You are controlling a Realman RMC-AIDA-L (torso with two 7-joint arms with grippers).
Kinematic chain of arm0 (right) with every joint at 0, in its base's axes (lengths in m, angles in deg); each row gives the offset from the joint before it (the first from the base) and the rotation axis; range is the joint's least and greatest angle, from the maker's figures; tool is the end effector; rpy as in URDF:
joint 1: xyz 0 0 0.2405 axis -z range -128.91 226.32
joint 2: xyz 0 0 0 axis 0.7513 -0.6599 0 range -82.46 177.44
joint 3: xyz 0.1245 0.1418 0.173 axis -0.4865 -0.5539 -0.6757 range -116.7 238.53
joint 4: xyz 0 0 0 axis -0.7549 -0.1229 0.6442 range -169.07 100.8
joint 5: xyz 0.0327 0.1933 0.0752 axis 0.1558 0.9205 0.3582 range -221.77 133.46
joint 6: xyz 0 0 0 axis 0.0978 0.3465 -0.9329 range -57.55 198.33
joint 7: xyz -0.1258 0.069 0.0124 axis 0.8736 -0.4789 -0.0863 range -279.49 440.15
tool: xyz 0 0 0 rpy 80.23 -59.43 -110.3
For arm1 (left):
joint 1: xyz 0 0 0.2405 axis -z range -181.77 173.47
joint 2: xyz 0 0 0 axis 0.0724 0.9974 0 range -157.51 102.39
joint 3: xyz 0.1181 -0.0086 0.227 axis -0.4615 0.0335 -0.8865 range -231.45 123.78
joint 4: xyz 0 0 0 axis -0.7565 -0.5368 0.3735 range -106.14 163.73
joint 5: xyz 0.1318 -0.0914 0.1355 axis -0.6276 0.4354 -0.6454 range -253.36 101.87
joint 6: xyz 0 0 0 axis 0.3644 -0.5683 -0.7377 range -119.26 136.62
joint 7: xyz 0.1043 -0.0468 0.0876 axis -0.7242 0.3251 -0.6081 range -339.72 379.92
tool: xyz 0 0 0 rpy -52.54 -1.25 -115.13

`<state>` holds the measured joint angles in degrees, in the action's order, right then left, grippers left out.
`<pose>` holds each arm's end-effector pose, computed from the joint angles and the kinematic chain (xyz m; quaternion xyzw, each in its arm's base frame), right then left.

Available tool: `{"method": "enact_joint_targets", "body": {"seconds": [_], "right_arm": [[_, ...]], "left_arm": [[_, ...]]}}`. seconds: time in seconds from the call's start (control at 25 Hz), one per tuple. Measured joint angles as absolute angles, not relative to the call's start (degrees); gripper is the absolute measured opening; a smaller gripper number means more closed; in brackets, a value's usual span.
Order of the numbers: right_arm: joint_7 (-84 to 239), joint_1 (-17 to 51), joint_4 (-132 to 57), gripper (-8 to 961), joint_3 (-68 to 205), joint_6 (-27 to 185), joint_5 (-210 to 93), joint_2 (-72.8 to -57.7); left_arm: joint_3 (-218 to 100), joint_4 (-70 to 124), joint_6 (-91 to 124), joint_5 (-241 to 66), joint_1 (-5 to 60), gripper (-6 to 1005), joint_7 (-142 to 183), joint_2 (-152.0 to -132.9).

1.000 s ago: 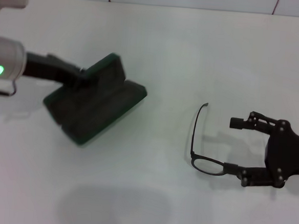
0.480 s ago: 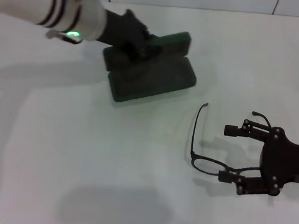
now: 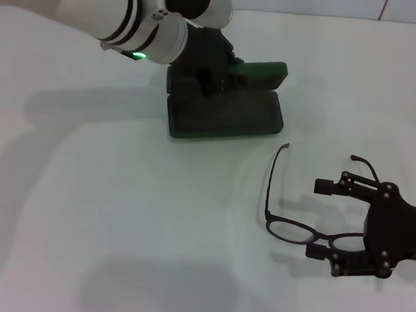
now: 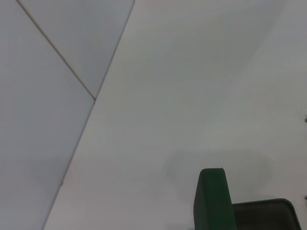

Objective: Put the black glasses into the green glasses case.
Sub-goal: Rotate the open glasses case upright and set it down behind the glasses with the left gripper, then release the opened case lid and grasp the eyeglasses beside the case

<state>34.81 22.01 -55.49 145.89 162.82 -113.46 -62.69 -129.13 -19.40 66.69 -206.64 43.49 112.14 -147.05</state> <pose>0.2606 0.2799 -0.0227 -0.9460 0.0073 0.3159 0.0721 -0.1491 0.4281 -0.0513 -0.9764 0.0510 0.0659 0.1992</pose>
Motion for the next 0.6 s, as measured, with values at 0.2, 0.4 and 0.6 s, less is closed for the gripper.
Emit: {"method": "enact_joint_targets", "body": {"seconds": [0.2,0.4,0.6], "right_arm": [[34.8,22.0,-55.5,881,145.9,162.9,-113.4,-62.54],[34.8,21.7,-55.5,879,145.5,163.0,-113.3,-62.66],[34.8,22.6,-55.5,878,143.1,163.0,-113.2,-63.11]], "left_arm": [[-129.3,-20.2,71.1,-206.9,43.5,299,111.6,-147.04],[-128.9,-21.0,72.2,-206.8,43.4,321,113.7,-147.15],[-128.8,-21.8,72.2,-207.2,43.0,344,114.9,-147.26]]}}
